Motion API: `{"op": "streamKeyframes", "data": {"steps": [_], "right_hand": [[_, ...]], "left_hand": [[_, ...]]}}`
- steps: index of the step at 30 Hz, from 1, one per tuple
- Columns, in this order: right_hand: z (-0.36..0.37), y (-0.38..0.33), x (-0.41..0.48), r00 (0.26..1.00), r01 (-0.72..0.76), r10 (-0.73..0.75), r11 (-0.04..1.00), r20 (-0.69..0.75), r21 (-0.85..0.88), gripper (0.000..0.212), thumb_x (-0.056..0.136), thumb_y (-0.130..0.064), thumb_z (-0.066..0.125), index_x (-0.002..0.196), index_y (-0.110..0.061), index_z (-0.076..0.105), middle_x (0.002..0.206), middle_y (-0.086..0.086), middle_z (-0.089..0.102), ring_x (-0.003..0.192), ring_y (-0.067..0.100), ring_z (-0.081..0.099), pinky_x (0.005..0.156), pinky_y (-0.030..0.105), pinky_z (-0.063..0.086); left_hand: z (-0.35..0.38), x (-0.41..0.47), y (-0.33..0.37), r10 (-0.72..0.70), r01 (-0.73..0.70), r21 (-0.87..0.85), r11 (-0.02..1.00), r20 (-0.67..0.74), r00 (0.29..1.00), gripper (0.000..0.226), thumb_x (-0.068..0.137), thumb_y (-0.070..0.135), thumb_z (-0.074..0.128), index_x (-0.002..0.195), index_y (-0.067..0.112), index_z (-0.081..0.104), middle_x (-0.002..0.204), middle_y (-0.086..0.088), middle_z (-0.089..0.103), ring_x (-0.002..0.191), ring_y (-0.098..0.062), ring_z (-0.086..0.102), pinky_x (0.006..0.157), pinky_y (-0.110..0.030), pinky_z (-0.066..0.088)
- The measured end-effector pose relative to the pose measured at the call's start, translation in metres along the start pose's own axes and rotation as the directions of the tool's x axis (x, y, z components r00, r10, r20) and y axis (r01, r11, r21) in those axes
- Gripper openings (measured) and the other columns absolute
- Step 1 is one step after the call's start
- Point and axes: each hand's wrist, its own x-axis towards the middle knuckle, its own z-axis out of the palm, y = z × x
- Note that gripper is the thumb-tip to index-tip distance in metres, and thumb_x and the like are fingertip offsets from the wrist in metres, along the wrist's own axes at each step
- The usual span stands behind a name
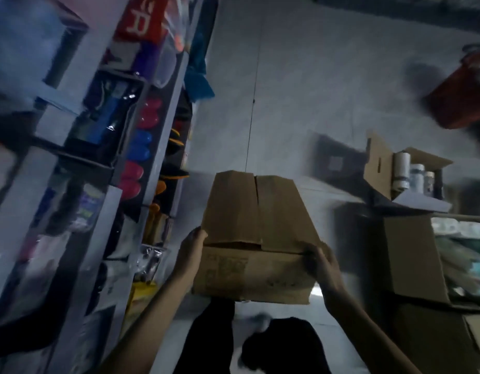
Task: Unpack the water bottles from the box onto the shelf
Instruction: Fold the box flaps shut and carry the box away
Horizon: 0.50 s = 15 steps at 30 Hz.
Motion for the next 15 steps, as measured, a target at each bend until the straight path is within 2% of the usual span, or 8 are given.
{"op": "streamKeyframes", "data": {"steps": [1,2,4,5,8,11,12,15], "right_hand": [[0.005,0.005,0.019,0.999,-0.042,0.042,0.999,0.020,0.002,0.077,0.081,-0.068,0.062,0.139,-0.018,0.051,0.128,0.004,0.061,0.112,0.024,0.062,0.102,0.046,0.052],[0.011,0.008,0.035,0.997,-0.073,0.073,0.997,0.029,0.000,0.062,0.087,-0.061,0.063,0.130,-0.017,0.058,0.123,0.003,0.063,0.110,0.023,0.062,0.099,0.041,0.052],[0.022,0.013,0.069,0.992,-0.120,0.120,0.993,0.025,0.008,0.021,0.097,-0.042,0.062,0.107,-0.025,0.067,0.112,-0.002,0.067,0.101,0.017,0.063,0.090,0.037,0.050],[0.026,0.019,0.090,0.991,-0.132,0.132,0.991,0.032,-0.005,0.010,0.099,-0.036,0.061,0.099,-0.029,0.068,0.107,-0.004,0.068,0.097,0.014,0.063,0.088,0.037,0.049],[0.035,0.021,0.146,0.991,-0.124,0.125,0.992,0.043,-0.019,0.016,0.101,-0.029,0.057,0.088,-0.029,0.067,0.095,-0.005,0.066,0.087,0.011,0.060,0.079,0.034,0.049],[0.040,0.020,0.205,0.997,-0.048,0.048,0.999,0.067,-0.005,0.012,0.092,-0.035,0.060,0.096,-0.030,0.070,0.099,-0.004,0.070,0.084,0.009,0.064,0.073,0.029,0.049],[0.042,0.017,0.225,0.997,-0.020,0.021,1.000,0.079,-0.019,0.019,0.089,-0.037,0.058,0.100,-0.030,0.072,0.102,-0.003,0.071,0.087,0.009,0.066,0.075,0.030,0.050],[0.046,0.008,0.289,0.996,0.054,-0.053,0.998,0.068,-0.012,0.026,0.090,-0.037,0.055,0.106,-0.032,0.074,0.104,-0.004,0.073,0.099,0.019,0.065,0.084,0.038,0.051]], "left_hand": [[0.005,0.020,-0.008,-0.003,0.003,0.003,1.000,0.005,1.000,0.016,0.100,0.035,0.056,0.085,0.037,0.060,0.091,0.008,0.060,0.098,-0.020,0.055,0.090,-0.040,0.043],[0.011,0.038,-0.015,-0.007,0.007,0.009,1.000,0.005,1.000,0.012,0.101,0.039,0.057,0.092,0.038,0.065,0.099,0.013,0.064,0.104,-0.016,0.058,0.098,-0.042,0.045],[0.022,0.075,-0.029,-0.032,0.031,0.030,0.999,0.026,0.999,0.013,0.095,0.053,0.061,0.092,0.047,0.072,0.101,0.018,0.070,0.105,-0.014,0.065,0.100,-0.044,0.050],[0.028,0.092,-0.037,-0.051,0.049,0.036,0.998,0.033,0.998,0.011,0.092,0.057,0.063,0.092,0.051,0.073,0.100,0.017,0.073,0.103,-0.014,0.067,0.098,-0.044,0.052],[0.046,0.142,-0.054,-0.097,0.095,0.028,0.995,0.073,0.993,0.025,0.085,0.058,0.069,0.106,0.044,0.074,0.106,0.007,0.077,0.104,-0.021,0.072,0.098,-0.048,0.055],[0.068,0.189,-0.064,-0.084,0.086,-0.031,0.996,0.057,0.995,0.017,0.095,0.035,0.069,0.111,0.032,0.073,0.101,0.014,0.077,0.097,-0.002,0.072,0.083,-0.020,0.056],[0.076,0.204,-0.061,-0.081,0.084,-0.040,0.996,0.071,0.994,0.023,0.096,0.030,0.069,0.119,0.029,0.071,0.106,0.016,0.076,0.098,0.002,0.071,0.082,-0.016,0.055],[0.093,0.250,-0.060,-0.043,0.042,0.011,0.999,0.134,0.990,0.047,0.091,0.034,0.073,0.136,0.026,0.064,0.130,0.009,0.070,0.122,-0.011,0.065,0.109,-0.039,0.047]]}}
